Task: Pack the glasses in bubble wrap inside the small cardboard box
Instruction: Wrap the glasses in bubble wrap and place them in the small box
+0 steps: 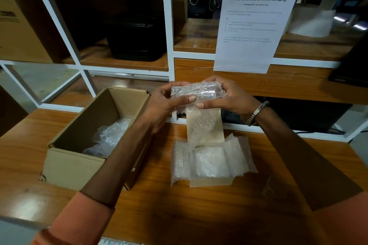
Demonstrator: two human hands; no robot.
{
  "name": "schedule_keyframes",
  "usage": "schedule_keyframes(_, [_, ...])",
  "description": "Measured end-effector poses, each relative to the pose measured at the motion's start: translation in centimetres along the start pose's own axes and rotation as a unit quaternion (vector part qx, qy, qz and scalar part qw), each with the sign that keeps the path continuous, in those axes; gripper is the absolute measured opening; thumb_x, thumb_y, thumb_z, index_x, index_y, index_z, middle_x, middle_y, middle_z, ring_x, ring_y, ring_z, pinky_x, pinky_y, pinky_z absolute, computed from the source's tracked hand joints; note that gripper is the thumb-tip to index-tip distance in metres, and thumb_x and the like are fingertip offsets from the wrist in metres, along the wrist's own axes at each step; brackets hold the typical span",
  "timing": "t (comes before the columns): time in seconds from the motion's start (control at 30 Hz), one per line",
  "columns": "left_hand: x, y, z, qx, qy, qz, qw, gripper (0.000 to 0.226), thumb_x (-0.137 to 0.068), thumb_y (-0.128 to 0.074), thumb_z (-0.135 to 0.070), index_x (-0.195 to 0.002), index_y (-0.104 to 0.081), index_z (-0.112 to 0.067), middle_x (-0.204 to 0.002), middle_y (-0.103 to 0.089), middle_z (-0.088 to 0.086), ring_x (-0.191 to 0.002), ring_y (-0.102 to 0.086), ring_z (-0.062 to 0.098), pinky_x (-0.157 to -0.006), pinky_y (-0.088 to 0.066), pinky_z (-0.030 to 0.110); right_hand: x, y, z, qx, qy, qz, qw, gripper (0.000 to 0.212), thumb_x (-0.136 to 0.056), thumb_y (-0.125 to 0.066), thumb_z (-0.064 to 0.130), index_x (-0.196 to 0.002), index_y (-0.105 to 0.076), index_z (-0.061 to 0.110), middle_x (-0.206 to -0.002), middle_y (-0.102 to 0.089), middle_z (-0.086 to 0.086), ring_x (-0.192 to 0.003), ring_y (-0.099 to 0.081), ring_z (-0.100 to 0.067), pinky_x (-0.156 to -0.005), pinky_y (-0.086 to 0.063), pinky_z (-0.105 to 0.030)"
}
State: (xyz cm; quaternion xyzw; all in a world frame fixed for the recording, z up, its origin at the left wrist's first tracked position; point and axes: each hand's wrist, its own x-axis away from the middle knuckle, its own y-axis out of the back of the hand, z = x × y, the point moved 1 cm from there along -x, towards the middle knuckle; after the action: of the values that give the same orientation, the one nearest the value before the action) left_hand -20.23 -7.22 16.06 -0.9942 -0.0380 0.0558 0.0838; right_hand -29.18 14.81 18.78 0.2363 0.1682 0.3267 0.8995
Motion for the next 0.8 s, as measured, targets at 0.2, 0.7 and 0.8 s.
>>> schedule_keyframes(0.2, [-0.2,0.6,0.7,-0.005,0.002,-0.002,1.0,0.059,-0.077,-0.087,-0.005,-0.133,-0.068,-0.007,-0.132,-0.075,0.014,-0.119,-0.073,0.036,-0.094,-0.063,0.048,-0.3,-0.1,-0.2,0.145,-0.068,0.019,0.987,0.088,-0.053,-0.078,0.091,-0.116,-0.057,0.034,-0.118,-0.067,0.003,-0.105,-0.067,-0.025,-0.089,-0.061,-0.055])
schedule_keyframes(0.7, [0.6,-0.1,1.7,0.052,0.03,0.042,0.997,0.054,-0.108,-0.053,-0.044,-0.151,-0.056,-0.011,-0.146,-0.066,0.016,-0.136,-0.062,0.038,-0.117,-0.047,0.055,1.2,-1.1,-0.5,-0.206,-0.057,-0.054,0.975,0.083,-0.079,-0.089,0.008,-0.147,-0.042,0.0,-0.128,-0.059,-0.016,-0.129,-0.054,-0.043,-0.112,-0.046,-0.056])
schedule_keyframes(0.8, [0.4,0.0,1.6,0.108,0.102,0.078,0.986,0.076,-0.108,-0.034,-0.066,-0.156,-0.051,-0.008,-0.156,-0.056,0.022,-0.146,-0.052,0.042,-0.127,-0.033,0.059,1.4,-1.2,-0.9,-0.201,-0.04,-0.035,0.978,0.076,-0.081,-0.083,-0.007,-0.143,-0.04,-0.006,-0.125,-0.067,-0.012,-0.115,-0.066,-0.037,-0.098,-0.06,-0.051])
